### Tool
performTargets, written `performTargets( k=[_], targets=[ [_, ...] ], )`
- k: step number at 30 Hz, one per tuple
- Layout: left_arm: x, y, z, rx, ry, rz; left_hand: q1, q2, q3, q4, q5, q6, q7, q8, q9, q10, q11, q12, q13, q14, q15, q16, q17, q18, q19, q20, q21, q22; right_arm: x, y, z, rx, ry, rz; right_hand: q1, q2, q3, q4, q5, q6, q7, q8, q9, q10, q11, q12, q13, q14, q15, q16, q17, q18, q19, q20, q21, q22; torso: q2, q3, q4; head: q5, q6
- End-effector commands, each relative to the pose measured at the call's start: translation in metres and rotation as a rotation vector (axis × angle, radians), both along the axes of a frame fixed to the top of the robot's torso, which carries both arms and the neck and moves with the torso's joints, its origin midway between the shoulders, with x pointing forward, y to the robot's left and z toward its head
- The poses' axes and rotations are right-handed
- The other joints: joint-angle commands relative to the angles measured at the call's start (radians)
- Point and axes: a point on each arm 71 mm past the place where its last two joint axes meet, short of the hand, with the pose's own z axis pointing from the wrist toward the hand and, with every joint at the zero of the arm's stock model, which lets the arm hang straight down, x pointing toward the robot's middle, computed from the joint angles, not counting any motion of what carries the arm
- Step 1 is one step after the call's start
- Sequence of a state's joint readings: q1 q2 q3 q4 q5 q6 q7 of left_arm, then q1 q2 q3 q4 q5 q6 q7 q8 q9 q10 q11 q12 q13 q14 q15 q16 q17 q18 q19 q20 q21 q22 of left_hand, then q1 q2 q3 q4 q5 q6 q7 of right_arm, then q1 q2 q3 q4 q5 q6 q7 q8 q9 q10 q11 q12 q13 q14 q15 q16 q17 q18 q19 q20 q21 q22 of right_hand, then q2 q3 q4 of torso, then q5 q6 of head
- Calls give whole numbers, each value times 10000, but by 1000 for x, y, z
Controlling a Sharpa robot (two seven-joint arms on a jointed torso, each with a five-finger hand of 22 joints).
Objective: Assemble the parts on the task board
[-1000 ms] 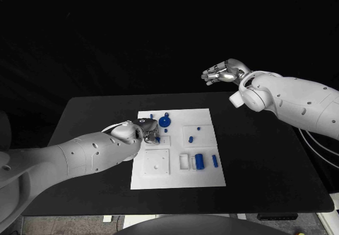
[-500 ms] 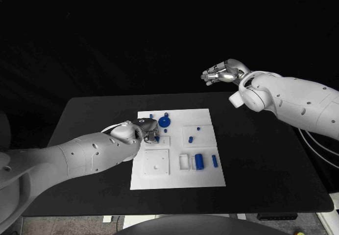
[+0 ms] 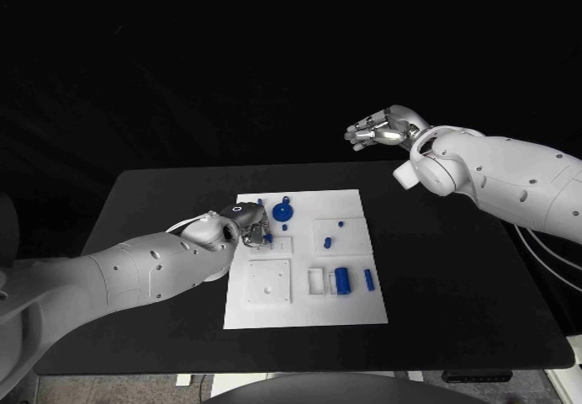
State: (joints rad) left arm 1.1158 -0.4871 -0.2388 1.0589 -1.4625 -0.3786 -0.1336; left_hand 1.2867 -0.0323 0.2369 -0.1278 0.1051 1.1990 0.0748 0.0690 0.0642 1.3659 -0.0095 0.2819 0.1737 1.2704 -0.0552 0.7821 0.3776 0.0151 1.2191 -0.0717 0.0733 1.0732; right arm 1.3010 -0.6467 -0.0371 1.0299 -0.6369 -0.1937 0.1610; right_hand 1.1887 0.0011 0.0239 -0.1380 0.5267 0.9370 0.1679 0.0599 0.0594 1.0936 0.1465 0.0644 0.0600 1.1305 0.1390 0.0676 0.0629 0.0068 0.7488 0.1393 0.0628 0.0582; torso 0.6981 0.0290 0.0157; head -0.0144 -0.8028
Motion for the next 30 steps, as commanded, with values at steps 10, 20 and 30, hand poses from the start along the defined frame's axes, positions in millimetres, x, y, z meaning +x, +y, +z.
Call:
performTargets(
  k=[10,20,30],
  targets=[
    [-3,6,16,-1651,-841,-41,-64,-172,63,272,-76,-23,-70,-64,-2,126,5,-80,29,108,20,-113,57,-86,129,-12,-35,-261,-5,3,-2,-135,194,242,-33,15,-55,39,15,146,-17,12,17,21,-42,-40,-12,54,-36,-51,1,87,130,-8,-42,-4,0,2,-6,66,134],
    [-6,6,39,-2344,-977,-116,-41,-210,86,319,-78,4,-75,-58,0,124,4,-102,31,112,22,-142,70,-91,132,-11,-30,-362,-19,14,-15,-453,1618,469,-156,13,-264,229,-319,646,-130,29,47,617,-247,-38,10,707,-267,-40,113,45,1498,-236,39,67,-9,-4,-1,96,381],
    [-8,-1,77,-3218,-1309,-335,-15,-215,95,325,-77,54,-88,-58,1,151,-4,-122,20,123,19,-151,82,-93,135,-14,-23,-386,-50,45,-37,-1119,3651,1258,-127,-137,-4,309,-488,1138,-581,38,68,3677,-1403,1142,860,3702,-1641,1321,2662,-13,4609,-1654,829,201,-22,-9,5,150,611]
  ],
)
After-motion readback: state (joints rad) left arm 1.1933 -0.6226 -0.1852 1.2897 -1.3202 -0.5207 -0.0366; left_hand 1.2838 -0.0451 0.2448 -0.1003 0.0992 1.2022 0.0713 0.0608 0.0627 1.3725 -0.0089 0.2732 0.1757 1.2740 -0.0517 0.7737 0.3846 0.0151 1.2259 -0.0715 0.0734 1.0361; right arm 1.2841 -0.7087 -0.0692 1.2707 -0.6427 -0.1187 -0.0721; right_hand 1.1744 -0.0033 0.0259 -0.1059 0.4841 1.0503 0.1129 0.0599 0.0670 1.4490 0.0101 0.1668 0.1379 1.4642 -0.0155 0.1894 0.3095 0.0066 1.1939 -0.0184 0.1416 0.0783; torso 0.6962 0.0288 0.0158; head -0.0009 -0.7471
